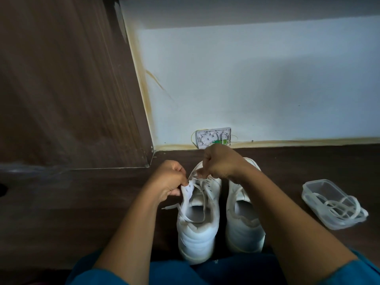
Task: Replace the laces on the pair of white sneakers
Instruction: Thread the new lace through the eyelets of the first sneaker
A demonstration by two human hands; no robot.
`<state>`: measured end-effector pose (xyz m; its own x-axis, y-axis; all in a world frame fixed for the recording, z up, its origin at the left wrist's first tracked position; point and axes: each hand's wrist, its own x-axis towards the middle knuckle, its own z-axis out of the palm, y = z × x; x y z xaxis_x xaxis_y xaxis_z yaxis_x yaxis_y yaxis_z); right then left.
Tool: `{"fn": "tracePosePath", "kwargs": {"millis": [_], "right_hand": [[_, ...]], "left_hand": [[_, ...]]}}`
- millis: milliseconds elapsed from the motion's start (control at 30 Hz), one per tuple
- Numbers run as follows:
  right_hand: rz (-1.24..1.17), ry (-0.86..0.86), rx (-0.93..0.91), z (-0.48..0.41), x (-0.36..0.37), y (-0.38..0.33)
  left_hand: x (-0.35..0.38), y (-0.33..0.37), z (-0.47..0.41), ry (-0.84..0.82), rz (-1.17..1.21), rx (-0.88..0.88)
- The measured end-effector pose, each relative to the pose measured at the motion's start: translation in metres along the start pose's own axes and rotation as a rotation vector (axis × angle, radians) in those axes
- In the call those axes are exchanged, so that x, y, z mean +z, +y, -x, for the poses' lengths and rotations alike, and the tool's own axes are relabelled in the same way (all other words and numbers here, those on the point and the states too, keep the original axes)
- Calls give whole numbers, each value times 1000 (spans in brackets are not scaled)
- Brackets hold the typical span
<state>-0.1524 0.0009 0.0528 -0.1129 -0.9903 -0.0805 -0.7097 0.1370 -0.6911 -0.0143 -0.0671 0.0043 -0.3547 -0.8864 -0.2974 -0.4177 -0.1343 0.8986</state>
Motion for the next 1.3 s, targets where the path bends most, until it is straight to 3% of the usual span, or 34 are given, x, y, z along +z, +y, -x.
{"fn": "tracePosePath", "kwargs": {"millis": [233,400,700,1000,1300], "right_hand": [[-5,-109,86,-5,10,3],[-18,-26,1,-3,11,5],[9,-42,18,-5,13,4],[160,81,-74,-5,23,11],[366,10,-158,-11,24,13]], "left_hand": [[3,2,-1,-11,1,15],[1,2,0,-83,76,-17],[1,2,-1,-93,90,-25],[1,3,-1,-102,85,-46],[0,5,2,-106,94,-54]]}}
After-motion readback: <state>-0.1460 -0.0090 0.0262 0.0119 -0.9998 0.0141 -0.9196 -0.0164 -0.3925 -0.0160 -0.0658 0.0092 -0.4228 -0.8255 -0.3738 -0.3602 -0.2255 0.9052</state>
